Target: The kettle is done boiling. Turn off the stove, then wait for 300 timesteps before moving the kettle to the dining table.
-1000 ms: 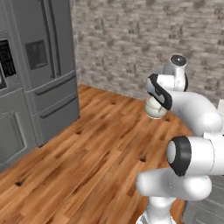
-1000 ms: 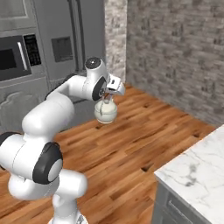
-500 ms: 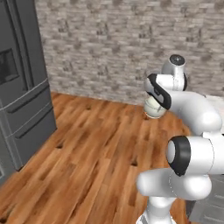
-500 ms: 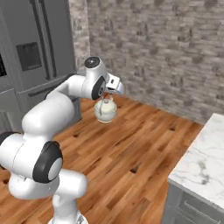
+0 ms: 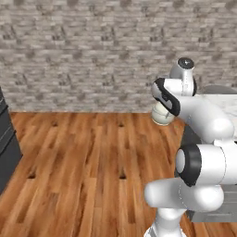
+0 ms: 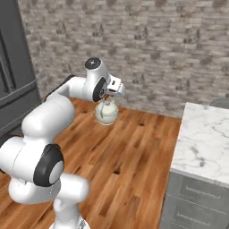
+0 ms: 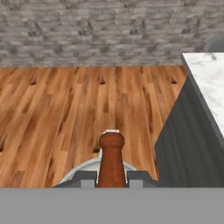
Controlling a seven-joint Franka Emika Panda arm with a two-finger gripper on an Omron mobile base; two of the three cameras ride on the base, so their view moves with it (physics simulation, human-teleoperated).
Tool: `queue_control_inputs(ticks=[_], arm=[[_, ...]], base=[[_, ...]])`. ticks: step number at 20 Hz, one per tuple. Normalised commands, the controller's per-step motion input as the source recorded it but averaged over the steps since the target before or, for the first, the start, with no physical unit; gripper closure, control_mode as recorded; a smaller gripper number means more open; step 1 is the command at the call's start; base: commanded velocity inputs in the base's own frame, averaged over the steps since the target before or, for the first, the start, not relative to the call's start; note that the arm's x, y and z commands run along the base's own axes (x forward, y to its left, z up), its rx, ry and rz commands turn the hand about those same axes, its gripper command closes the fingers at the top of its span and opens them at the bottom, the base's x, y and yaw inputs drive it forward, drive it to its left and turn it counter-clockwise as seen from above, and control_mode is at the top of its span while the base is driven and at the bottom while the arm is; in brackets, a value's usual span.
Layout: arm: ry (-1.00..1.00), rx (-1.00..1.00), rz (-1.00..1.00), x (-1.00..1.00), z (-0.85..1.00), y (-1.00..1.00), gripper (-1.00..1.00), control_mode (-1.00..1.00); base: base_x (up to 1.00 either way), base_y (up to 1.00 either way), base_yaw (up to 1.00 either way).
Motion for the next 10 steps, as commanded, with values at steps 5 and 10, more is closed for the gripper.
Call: queue_control_inputs(ticks=[5,10], arm=[[0.0,0.0,0.0,0.0,0.0,0.0,1.0,1.0],[0.0,0.0,0.0,0.0,0.0,0.0,1.0,1.0]], base=[[0.18,0.55,-0.53],[0.18,0.57,-0.53]])
